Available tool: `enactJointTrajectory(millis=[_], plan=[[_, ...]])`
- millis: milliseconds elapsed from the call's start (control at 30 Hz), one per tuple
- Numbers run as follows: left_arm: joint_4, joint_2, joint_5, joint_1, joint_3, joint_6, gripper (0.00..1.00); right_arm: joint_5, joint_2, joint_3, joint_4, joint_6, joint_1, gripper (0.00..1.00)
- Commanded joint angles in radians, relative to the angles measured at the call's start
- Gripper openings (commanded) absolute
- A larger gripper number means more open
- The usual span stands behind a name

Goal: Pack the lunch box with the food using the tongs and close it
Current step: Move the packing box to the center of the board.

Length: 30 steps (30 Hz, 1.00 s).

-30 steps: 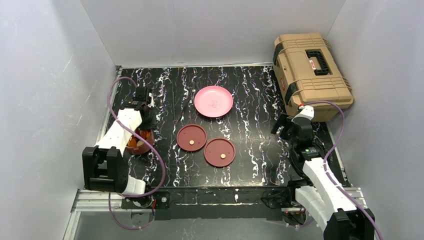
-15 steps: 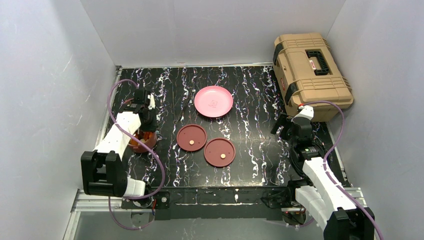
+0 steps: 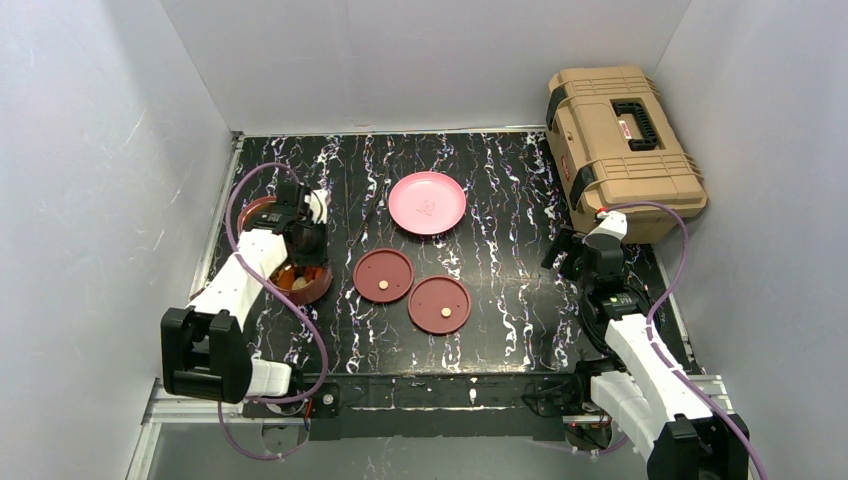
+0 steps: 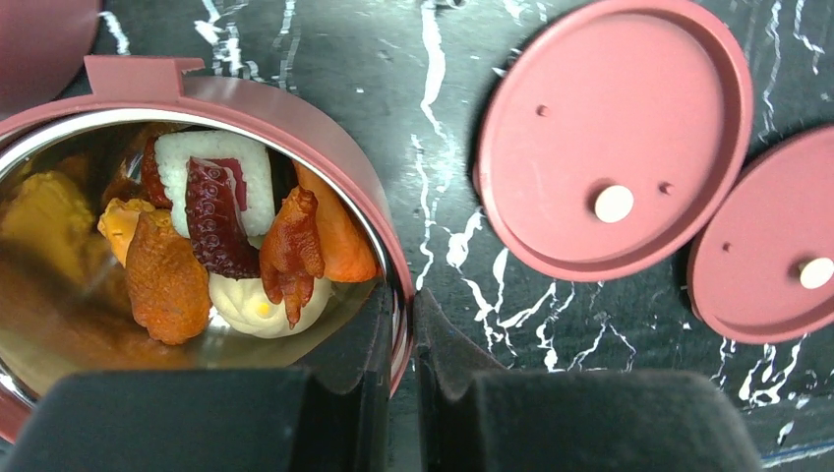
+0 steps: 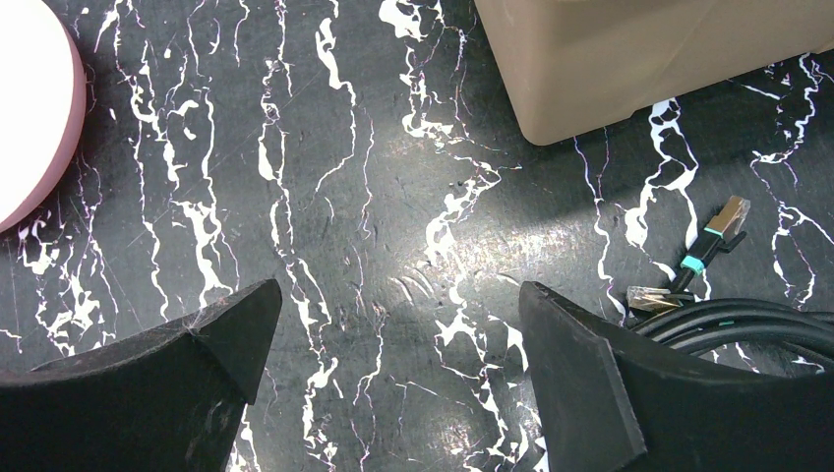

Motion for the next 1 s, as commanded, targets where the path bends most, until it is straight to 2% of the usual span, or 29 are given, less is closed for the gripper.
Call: enactJointTrajectory(millis=[0,233,633,867,933,967], plan=[[-0.005,-0.02,0.108,-0.071,-0.012,0.046,0.0,0.002,-0.01,0.021,0.043,-0.004,-0.001,1.0],[-0.003,-0.017,0.147,-0.191,-0.016,0.111,0.0,0.001,-0.01,0.022,0.042,-0.003,-0.001,1.0],[0.013,-0.058,0.338,-0.232,-0.039,0.221,0.0,-0.001,-0.013,0.02,0.042,-0.005,-0.001,1.0],[-0.003,-0.05,0.326,-0.26,-0.039,0.242,0.0,-0.001,-0.014,0.022,0.039,-0.007,-0.002,1.0],[-0.007,-0.059,0.32,-0.261,-0.036,0.235,0.04,0.0,-0.014,0.022,0.036,-0.007,-0.001,1.0],[-0.009,-0.065,0.315,-0.262,-0.033,0.231,0.1,-0.001,-0.014,0.023,0.036,-0.008,-0.002,1.0]])
